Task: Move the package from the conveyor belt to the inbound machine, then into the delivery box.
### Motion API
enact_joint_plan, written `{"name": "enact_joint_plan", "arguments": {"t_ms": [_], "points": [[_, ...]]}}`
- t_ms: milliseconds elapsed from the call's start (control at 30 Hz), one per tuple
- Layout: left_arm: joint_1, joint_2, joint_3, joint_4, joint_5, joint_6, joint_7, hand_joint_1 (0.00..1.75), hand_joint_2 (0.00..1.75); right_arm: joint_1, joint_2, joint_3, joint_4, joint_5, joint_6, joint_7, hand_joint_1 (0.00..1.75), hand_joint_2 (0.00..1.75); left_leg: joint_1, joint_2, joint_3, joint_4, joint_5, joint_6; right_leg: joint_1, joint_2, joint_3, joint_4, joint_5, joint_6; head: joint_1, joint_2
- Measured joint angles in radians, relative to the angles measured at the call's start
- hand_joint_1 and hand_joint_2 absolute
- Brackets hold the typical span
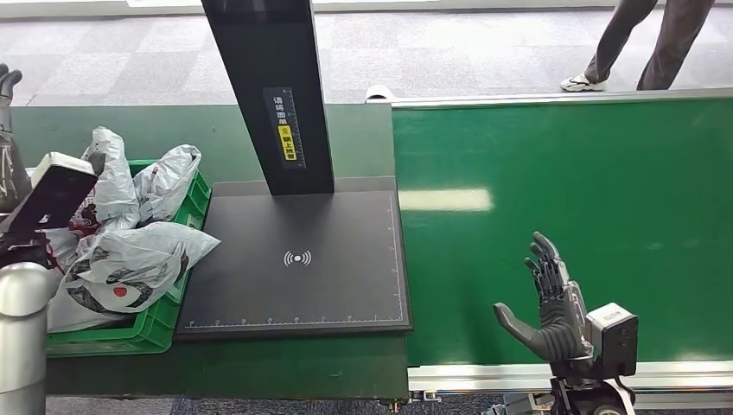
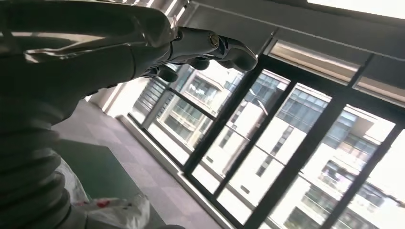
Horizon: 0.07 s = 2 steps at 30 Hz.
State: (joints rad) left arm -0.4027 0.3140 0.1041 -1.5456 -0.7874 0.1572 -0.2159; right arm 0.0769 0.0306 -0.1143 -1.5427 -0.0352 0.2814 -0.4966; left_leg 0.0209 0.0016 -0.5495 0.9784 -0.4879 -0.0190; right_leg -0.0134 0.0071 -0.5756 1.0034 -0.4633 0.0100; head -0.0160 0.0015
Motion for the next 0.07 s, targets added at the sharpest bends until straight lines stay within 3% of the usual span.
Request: {"name": "enact_joint_plan", "arguments": {"t_ms": [67], "points": [[0.004, -0.005, -0.001, -0.003, 0.083, -0.027, -0.037, 0.0, 1.75, -0.005, -0.003, 0.001, 0.005, -0.001, 0.0, -0.004, 0.0, 1.75, 0.0, 0.0, 0.0, 0.0, 0.0, 0.0, 0.0, 0.0, 0.0, 0.0, 0.0, 0.0, 0.0, 0.0]]}}
